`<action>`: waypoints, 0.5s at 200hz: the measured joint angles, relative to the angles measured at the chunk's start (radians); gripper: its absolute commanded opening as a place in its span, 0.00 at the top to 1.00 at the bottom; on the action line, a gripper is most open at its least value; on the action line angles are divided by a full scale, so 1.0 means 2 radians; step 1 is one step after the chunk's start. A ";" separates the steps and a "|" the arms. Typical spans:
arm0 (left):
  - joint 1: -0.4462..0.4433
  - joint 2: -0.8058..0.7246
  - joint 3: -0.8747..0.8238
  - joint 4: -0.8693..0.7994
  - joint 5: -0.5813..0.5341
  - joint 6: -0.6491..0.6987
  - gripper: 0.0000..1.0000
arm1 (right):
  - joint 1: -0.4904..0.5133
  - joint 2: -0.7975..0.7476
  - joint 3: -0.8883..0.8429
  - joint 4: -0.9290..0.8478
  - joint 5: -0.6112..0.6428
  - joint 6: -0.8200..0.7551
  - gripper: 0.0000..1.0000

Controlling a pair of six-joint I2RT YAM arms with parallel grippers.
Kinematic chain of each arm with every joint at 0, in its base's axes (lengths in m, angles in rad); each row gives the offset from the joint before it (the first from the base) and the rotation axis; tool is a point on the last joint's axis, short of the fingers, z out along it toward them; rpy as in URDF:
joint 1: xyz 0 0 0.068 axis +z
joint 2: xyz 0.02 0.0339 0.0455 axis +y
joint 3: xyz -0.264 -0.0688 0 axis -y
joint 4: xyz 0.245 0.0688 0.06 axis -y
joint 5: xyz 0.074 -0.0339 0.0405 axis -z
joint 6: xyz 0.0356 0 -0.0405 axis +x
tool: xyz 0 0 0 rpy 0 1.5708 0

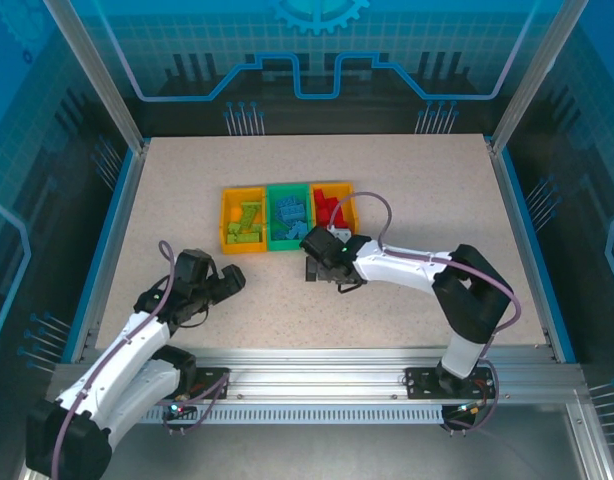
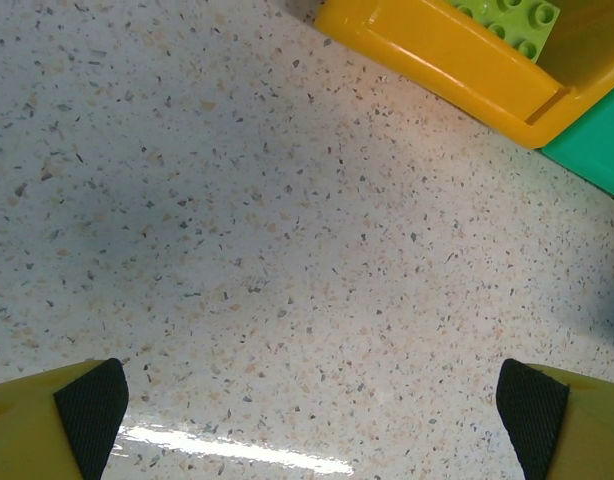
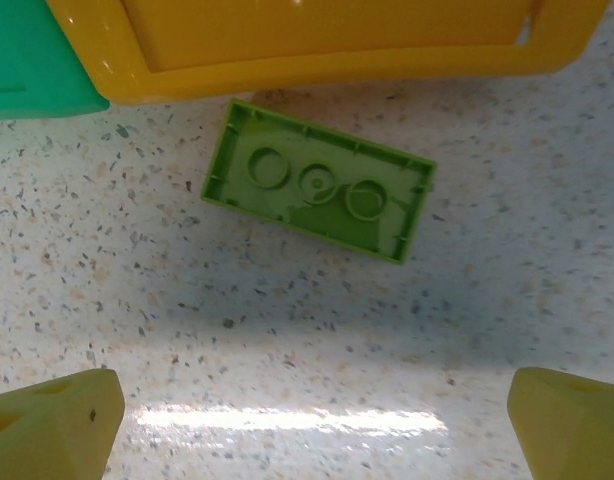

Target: Sort the legos into containers by color

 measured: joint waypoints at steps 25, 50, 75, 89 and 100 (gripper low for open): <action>0.000 -0.001 -0.005 0.001 0.000 0.000 0.01 | 0.006 0.031 0.008 0.013 0.012 0.020 0.00; 0.000 -0.001 -0.007 0.002 0.000 0.000 0.01 | 0.009 0.062 0.021 0.013 0.031 0.038 0.00; 0.000 -0.001 -0.009 0.004 0.000 0.000 0.01 | 0.010 0.085 0.039 0.006 0.044 0.056 0.00; 0.000 -0.001 -0.011 0.004 0.000 0.000 0.01 | 0.011 0.094 0.052 -0.002 0.053 0.067 0.00; 0.000 -0.001 -0.011 0.005 0.000 0.000 0.01 | 0.011 0.100 0.058 -0.005 0.056 0.074 0.01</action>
